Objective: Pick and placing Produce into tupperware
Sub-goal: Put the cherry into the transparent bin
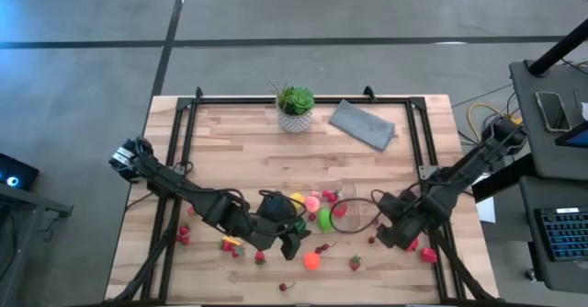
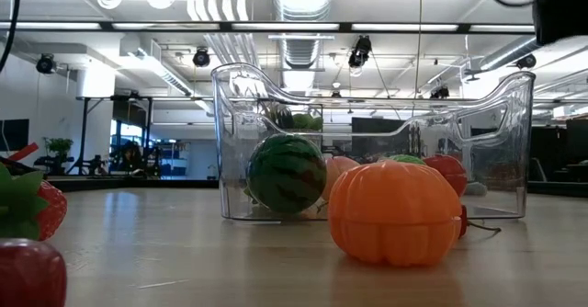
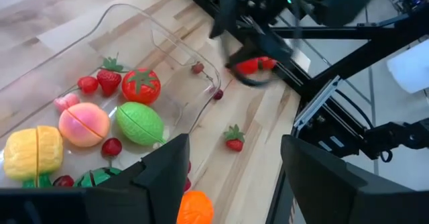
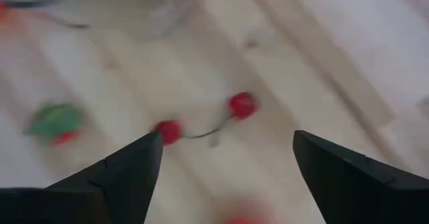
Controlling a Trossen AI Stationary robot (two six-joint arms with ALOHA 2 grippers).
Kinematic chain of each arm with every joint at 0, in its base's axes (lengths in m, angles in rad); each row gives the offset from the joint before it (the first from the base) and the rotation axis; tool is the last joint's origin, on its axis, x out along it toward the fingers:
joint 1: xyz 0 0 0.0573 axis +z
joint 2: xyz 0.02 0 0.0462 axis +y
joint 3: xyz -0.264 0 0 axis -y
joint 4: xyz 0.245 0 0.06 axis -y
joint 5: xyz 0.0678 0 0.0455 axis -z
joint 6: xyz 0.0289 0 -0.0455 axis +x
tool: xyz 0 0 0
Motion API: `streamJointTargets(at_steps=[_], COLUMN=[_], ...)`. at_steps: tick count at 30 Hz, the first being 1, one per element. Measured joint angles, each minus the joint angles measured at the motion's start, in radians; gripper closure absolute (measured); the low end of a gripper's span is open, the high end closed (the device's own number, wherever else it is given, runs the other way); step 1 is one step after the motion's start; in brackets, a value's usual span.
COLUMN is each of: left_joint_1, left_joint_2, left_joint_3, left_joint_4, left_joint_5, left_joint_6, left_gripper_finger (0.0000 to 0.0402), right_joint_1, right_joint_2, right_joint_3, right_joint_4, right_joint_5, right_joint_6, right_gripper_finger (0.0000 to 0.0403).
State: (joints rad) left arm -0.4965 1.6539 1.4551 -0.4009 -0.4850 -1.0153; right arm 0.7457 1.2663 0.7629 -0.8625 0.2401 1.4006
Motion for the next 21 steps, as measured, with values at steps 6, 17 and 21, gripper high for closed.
streamJointTargets(at_steps=[6, 17, 21], left_joint_1=[-0.003, -0.002, -0.002], left_joint_2=[0.000, 0.000, 0.000], left_joint_3=[0.000, 0.000, 0.000], left_joint_4=[-0.001, -0.001, 0.000], left_joint_5=[0.000, 0.000, 0.000], left_joint_6=[0.000, -0.001, -0.002], left_gripper_finger=[0.0180, 0.0180, 0.0180], right_joint_1=[0.000, -0.011, -0.030], right_joint_2=[-0.076, -0.011, 0.058], right_joint_3=[-0.142, -0.206, -0.196], right_joint_4=[0.070, 0.187, 0.187], right_joint_5=[-0.002, 0.023, 0.022], right_joint_6=[-0.002, 0.040, 0.073], right_gripper_finger=[0.0078, 0.0078, 0.0078])
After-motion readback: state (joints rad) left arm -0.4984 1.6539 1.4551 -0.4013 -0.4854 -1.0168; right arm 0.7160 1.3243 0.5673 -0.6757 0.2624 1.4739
